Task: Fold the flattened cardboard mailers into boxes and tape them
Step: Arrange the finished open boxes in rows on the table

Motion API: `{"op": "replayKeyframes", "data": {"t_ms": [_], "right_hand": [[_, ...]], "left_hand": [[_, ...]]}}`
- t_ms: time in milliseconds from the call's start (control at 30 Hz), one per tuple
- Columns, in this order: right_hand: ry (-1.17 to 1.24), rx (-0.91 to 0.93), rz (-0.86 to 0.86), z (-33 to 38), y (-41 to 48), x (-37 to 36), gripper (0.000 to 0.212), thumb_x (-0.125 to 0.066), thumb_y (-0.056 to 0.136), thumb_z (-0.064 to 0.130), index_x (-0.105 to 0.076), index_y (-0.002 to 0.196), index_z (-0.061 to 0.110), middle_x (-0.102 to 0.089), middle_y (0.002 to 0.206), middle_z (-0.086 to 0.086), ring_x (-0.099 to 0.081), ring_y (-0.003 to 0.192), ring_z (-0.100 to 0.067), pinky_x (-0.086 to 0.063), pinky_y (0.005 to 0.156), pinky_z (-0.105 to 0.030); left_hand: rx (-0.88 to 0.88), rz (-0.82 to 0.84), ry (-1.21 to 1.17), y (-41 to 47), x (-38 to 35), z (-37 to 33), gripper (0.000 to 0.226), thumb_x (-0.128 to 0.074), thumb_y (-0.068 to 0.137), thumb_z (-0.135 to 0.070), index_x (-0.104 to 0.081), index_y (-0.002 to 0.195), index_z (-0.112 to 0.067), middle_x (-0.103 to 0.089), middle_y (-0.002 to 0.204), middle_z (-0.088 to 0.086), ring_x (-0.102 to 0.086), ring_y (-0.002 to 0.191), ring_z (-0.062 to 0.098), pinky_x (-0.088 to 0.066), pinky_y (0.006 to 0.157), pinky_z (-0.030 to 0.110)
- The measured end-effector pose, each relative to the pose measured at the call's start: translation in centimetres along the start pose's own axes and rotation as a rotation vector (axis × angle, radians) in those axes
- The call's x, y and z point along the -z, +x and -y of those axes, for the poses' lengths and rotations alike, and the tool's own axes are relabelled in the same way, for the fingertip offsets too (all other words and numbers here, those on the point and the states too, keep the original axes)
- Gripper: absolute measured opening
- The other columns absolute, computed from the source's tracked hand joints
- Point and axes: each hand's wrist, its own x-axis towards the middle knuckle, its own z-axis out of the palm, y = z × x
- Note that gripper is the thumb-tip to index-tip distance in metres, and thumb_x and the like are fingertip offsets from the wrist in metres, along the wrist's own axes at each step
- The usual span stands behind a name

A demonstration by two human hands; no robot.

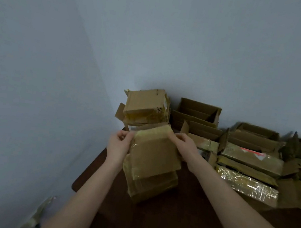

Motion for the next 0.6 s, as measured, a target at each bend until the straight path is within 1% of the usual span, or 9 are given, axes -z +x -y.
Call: {"op": "replayKeyframes", "data": {"t_ms": [67, 133, 200, 267, 333, 400, 467, 533, 600], "right_hand": [[0.202, -0.065, -0.094, 0.5, -0.9, 0.7, 0.067, -0.054, 0.086, 0.063, -0.048, 0.133, 0.016, -0.05, 0.131, -0.003, -0.046, 0.123, -0.027, -0.044, 0.102, -0.045], [0.38, -0.099, -0.16, 0.8, -2.1, 1.5, 0.07, -0.055, 0.083, 0.066, -0.053, 0.129, 0.014, -0.055, 0.127, -0.005, -0.051, 0.117, -0.028, -0.05, 0.093, -0.045], [0.36, -0.059, -0.233, 0.6, -3.5, 2.3, 0.061, -0.064, 0.082, 0.058, -0.054, 0.122, 0.013, -0.057, 0.119, -0.005, -0.055, 0.109, -0.024, -0.051, 0.082, -0.039], [0.23, -0.025, -0.305, -0.2, -4.8, 3.3, 0.045, -0.073, 0.082, 0.038, -0.053, 0.112, 0.013, -0.059, 0.113, -0.006, -0.057, 0.1, -0.022, -0.052, 0.083, -0.04], [0.139, -0.035, -0.367, -0.9, -6.3, 4.3, 0.023, -0.07, 0.085, 0.017, -0.055, 0.101, 0.01, -0.062, 0.108, -0.013, -0.061, 0.097, -0.025, -0.053, 0.089, -0.044], [0.072, -0.059, -0.443, -2.0, -7.9, 5.4, 0.012, -0.067, 0.085, 0.008, -0.057, 0.092, 0.011, -0.064, 0.105, -0.015, -0.064, 0.091, -0.025, -0.057, 0.081, -0.042], [0.027, -0.063, -0.503, -3.2, -9.8, 6.2, 0.021, -0.075, 0.082, 0.02, -0.06, 0.094, 0.013, -0.067, 0.101, -0.008, -0.065, 0.087, -0.021, -0.056, 0.068, -0.033], [-0.091, -0.091, -0.587, -4.3, -11.4, 6.6, 0.053, -0.082, 0.07, 0.043, -0.059, 0.106, 0.012, -0.067, 0.102, 0.002, -0.064, 0.096, -0.019, -0.053, 0.074, -0.033], [-0.271, -0.19, -0.715, -5.2, -12.6, 6.7, 0.068, -0.082, 0.065, 0.052, -0.047, 0.112, 0.018, -0.061, 0.104, 0.005, -0.061, 0.1, -0.021, -0.052, 0.082, -0.039]], "left_hand": [[-0.142, -0.056, -0.066, -1.3, -0.5, -1.7, 0.031, -0.065, 0.086, -0.037, -0.056, 0.059, -0.024, -0.063, 0.086, -0.014, -0.059, 0.098, 0.019, -0.049, 0.09, 0.049], [-0.27, -0.089, -0.057, -2.5, -1.1, -2.8, 0.036, -0.064, 0.088, -0.035, -0.053, 0.057, -0.021, -0.063, 0.102, -0.007, -0.053, 0.108, 0.013, -0.043, 0.095, 0.041], [-0.349, -0.017, -0.043, -3.6, -1.7, -3.2, 0.03, -0.064, 0.088, -0.032, -0.057, 0.064, -0.016, -0.063, 0.095, -0.002, -0.054, 0.099, 0.011, -0.044, 0.09, 0.041], [-0.383, 0.103, -0.044, -4.3, -2.3, -3.1, 0.018, -0.068, 0.086, -0.03, -0.064, 0.076, -0.015, -0.063, 0.085, -0.003, -0.057, 0.09, 0.013, -0.048, 0.089, 0.043], [-0.398, 0.2, -0.008, -4.7, -2.8, -2.7, 0.01, -0.07, 0.084, -0.025, -0.067, 0.092, -0.02, -0.064, 0.094, -0.008, -0.057, 0.098, 0.008, -0.049, 0.094, 0.039], [-0.414, 0.288, 0.054, -5.6, -3.3, -2.2, 0.021, -0.07, 0.084, -0.017, -0.065, 0.103, -0.023, -0.06, 0.103, -0.015, -0.054, 0.103, 0.005, -0.047, 0.095, 0.033], [-0.416, 0.376, 0.117, -6.9, -4.0, -1.8, 0.028, -0.069, 0.084, -0.013, -0.064, 0.107, -0.026, -0.057, 0.105, -0.015, -0.054, 0.104, 0.008, -0.05, 0.092, 0.034], [-0.423, 0.471, 0.144, -8.7, -4.7, -1.3, 0.034, -0.069, 0.082, -0.011, -0.061, 0.111, -0.029, -0.056, 0.109, -0.012, -0.055, 0.1, 0.006, -0.053, 0.087, 0.032], [-0.424, 0.541, 0.151, -10.4, -5.2, -0.9, 0.04, -0.069, 0.082, -0.011, -0.057, 0.115, -0.031, -0.052, 0.108, -0.015, -0.053, 0.096, 0.002, -0.051, 0.082, 0.026]]}}
